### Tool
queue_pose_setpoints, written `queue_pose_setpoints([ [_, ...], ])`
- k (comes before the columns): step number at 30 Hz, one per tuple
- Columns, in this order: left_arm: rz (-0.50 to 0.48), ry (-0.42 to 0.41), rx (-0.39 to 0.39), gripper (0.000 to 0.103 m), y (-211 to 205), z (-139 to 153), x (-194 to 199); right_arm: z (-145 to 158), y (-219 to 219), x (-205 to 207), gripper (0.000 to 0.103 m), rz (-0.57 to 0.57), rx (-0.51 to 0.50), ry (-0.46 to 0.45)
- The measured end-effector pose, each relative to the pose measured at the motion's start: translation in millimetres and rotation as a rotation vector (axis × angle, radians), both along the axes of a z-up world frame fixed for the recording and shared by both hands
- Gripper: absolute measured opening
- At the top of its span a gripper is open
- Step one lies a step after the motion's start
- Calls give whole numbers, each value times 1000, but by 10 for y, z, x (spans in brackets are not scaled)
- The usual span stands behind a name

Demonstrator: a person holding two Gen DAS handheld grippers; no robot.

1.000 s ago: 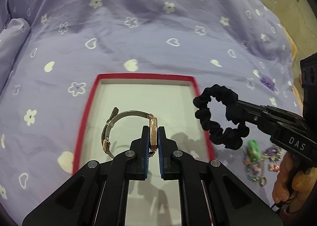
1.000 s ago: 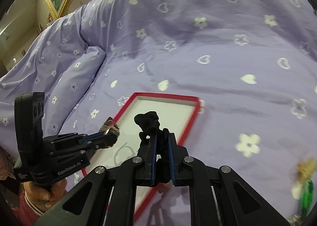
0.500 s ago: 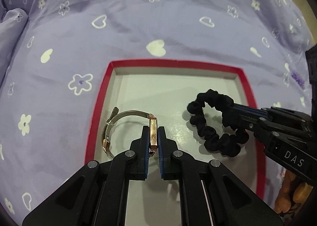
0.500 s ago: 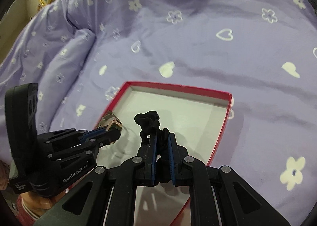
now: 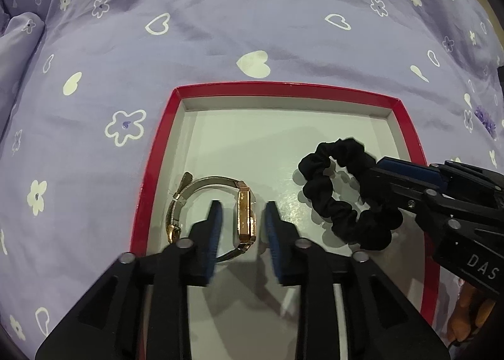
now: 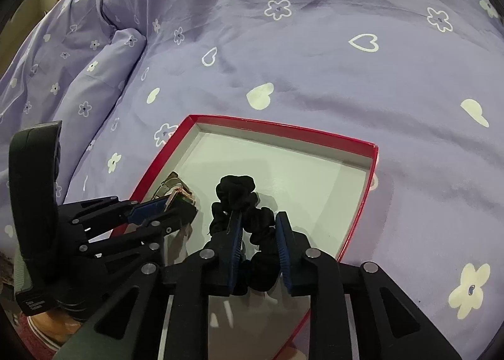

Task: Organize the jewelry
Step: 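Carry the watch and scrunchie into the red tray and open both tools, then grasp the green hair tie with the left tool while the right tool grasps the green braided keychain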

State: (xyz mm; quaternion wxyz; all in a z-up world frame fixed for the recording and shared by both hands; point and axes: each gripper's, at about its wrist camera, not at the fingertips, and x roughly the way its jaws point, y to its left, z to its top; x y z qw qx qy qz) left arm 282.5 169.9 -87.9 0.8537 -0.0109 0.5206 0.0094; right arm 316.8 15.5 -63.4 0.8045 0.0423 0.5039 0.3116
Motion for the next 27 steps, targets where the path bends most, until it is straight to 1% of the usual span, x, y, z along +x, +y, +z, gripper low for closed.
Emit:
queue_pose_setpoints([
  [3,10,-14,7,34,18,63,-42,36,-22,-7,28,-3,12,-3],
  [5,17,-27,10,43,28,117,-84,76,-48,-18,30,-9,19,-7],
  [7,26,-44,9,47,79,196,-102,139,-98,-42,32,-14,33,-14],
  [8,31,-54,6,48,90,247,-144,167,-109,-46,36,-16,38,-18],
  [9,36,-59,5,48,79,285,-157,201,-132,-66,37,-18,45,-22],
  [12,45,-85,-20,52,77,420,-282,309,-230,-145,37,-28,63,-37],
  [13,47,-97,-28,53,64,475,-345,346,-292,-190,40,-33,74,-42],
  [14,46,-106,-36,54,17,510,-360,372,-336,-227,44,-38,77,-46],
  [19,22,-131,-64,55,-216,642,-532,458,-691,-470,44,-79,89,-59],
  [21,4,-138,-78,57,-321,689,-610,480,-833,-557,44,-99,89,-63],
  [23,-12,-144,-90,61,-433,727,-685,508,-1027,-658,44,-122,90,-70],
  [24,-22,-149,-96,61,-508,751,-734,520,-1113,-705,45,-134,84,-74],
  [26,-43,-153,-106,62,-641,784,-799,541,-1292,-798,51,-156,78,-81],
  [27,-58,-154,-111,62,-726,798,-829,550,-1389,-846,52,-168,77,-85],
])
